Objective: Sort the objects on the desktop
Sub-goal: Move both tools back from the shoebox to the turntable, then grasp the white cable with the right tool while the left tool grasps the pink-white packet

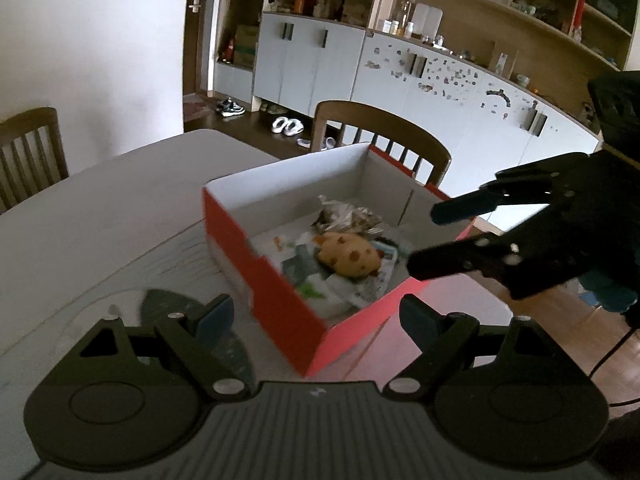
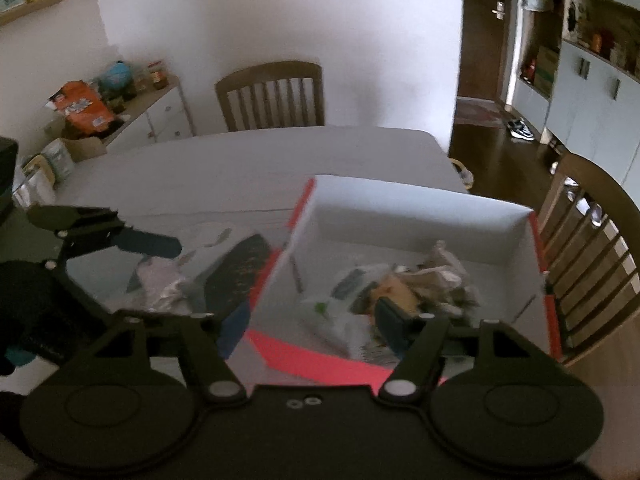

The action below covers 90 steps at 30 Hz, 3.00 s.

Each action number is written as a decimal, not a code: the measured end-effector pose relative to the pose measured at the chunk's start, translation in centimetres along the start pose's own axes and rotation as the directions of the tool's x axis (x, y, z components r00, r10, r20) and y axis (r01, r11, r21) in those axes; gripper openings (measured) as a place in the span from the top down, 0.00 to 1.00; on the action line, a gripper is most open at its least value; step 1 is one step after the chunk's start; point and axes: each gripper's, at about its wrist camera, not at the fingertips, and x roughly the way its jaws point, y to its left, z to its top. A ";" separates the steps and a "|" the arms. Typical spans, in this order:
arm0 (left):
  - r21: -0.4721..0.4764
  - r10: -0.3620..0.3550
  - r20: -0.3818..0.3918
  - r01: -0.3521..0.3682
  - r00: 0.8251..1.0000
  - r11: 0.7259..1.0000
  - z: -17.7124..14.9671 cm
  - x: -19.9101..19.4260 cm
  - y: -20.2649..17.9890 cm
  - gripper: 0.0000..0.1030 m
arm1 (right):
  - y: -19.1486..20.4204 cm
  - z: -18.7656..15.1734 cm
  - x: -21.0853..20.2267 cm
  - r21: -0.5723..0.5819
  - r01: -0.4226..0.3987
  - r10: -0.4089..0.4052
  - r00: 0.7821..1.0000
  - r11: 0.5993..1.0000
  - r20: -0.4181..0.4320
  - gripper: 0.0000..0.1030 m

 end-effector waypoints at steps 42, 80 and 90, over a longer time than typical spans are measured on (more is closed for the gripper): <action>-0.017 0.166 -0.018 -0.166 0.986 0.986 -9.6 0.5 13.2 0.00 | 15.7 -5.7 10.8 -0.149 -0.059 0.062 0.998 0.987 0.020 0.07; -0.005 0.192 -0.017 -0.192 0.981 0.981 -11.6 4.1 16.0 0.05 | 14.7 -6.4 17.3 -0.140 0.008 -0.006 1.000 0.990 0.011 0.38; 0.030 0.211 -0.006 -0.211 0.977 0.977 -11.3 3.6 15.0 0.23 | 15.1 -6.3 16.9 -0.133 0.028 -0.029 1.000 0.991 -0.003 0.58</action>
